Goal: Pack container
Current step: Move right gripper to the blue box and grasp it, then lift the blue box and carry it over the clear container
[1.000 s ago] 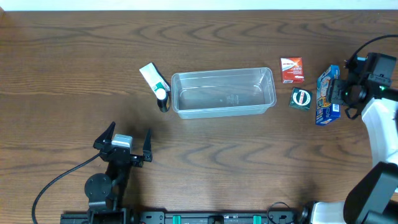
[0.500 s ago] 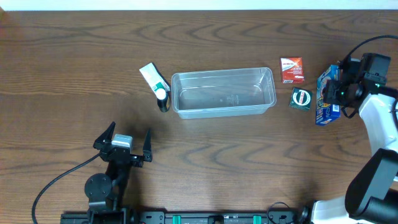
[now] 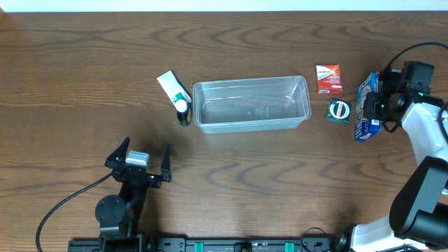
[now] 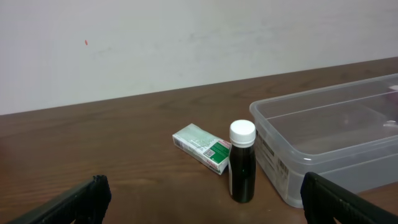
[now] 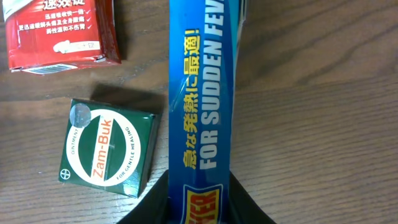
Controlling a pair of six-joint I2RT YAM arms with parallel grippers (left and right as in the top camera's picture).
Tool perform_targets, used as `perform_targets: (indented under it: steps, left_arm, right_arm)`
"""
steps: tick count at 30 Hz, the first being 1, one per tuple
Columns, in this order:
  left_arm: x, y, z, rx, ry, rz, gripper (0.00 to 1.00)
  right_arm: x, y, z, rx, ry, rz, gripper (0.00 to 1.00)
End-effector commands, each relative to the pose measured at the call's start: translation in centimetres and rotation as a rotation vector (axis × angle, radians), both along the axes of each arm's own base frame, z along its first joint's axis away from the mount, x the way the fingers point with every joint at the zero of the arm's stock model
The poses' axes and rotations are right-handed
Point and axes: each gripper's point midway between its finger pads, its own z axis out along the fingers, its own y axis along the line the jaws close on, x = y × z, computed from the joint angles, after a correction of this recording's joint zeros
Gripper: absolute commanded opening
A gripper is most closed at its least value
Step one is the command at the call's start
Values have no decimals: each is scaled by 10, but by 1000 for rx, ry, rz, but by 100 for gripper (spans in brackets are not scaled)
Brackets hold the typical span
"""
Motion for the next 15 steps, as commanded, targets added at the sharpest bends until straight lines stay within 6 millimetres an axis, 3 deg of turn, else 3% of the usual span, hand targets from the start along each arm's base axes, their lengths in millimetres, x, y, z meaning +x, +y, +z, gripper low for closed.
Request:
perform_targets:
  steps: [1,8,15]
  left_arm:
    - [-1,-1,-17,2,49,-9,98]
    - [-1,-1,-17,2,49,-9,98]
    - [-1,-1,-17,2,49,-9,98]
  right_arm:
    - [7,-9,18,-11,-48,-28,21]
    - [10,-5,61,-20,-152,-56,20]
    - [16,37,135,-62,-339,58,15]
